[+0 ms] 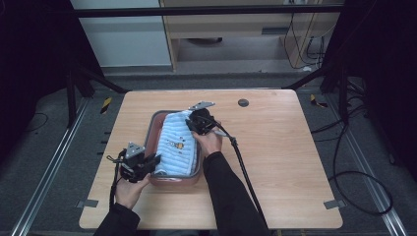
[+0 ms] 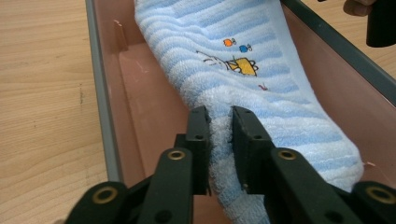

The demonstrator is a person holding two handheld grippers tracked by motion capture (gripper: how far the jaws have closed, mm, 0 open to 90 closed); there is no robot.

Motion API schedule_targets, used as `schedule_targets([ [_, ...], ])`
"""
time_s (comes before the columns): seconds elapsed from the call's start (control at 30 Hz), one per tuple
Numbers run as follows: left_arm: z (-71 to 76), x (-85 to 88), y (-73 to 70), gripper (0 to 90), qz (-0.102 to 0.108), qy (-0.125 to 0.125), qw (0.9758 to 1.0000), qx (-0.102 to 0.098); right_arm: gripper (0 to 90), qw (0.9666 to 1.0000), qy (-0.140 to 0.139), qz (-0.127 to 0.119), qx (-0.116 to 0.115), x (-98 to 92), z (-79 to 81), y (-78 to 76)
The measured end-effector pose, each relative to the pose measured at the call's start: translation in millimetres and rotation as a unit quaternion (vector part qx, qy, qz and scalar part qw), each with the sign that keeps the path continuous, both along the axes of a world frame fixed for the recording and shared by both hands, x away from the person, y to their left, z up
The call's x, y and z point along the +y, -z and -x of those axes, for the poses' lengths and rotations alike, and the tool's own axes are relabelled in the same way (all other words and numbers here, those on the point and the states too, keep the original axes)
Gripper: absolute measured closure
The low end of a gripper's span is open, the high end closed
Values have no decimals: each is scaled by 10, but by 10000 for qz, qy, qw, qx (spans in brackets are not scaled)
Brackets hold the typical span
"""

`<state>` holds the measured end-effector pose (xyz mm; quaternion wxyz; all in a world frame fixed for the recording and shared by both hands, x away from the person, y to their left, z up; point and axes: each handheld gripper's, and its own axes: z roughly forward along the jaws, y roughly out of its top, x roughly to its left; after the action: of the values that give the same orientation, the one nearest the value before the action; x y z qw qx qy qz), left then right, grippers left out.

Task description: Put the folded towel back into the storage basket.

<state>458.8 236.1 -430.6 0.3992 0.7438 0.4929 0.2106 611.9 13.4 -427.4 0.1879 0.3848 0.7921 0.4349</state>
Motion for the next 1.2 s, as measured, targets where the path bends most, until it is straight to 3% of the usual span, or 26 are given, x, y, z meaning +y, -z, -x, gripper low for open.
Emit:
schedule_targets([
  [0.07, -7, 10, -2, 689, -15, -52, 10000, -3, 738, 10000, 31, 46, -73, -8, 3, -3],
  [0.27, 4, 27, -50, 674, 13, -75, 9999, -81, 673, 9997, 152, -34, -198, -45, 28, -55],
  [0.63, 75, 70, -228, 584, 166, 13, 9991, -396, 400, 9979, 318, -224, -527, -328, 191, -306],
  [0.7, 85, 90, -258, 523, 218, 24, 9988, -444, 328, 9975, 356, -311, -525, -482, 259, -355],
  [0.93, 99, 203, -327, 412, 313, -29, 9978, -592, 233, 9966, 468, -419, -534, -858, 437, -387],
  [1.03, 92, 290, -335, 356, 337, -36, 9972, -670, 203, 9963, 569, -405, -495, -1077, 532, -355],
  [1.17, 74, 413, -315, 308, 220, -179, 9967, -757, 190, 9953, 780, -330, -471, -1379, 655, -276],
  [1.2, 69, 437, -309, 299, 210, -203, 9968, -747, 190, 9945, 878, -348, -454, -1533, 715, -225],
])
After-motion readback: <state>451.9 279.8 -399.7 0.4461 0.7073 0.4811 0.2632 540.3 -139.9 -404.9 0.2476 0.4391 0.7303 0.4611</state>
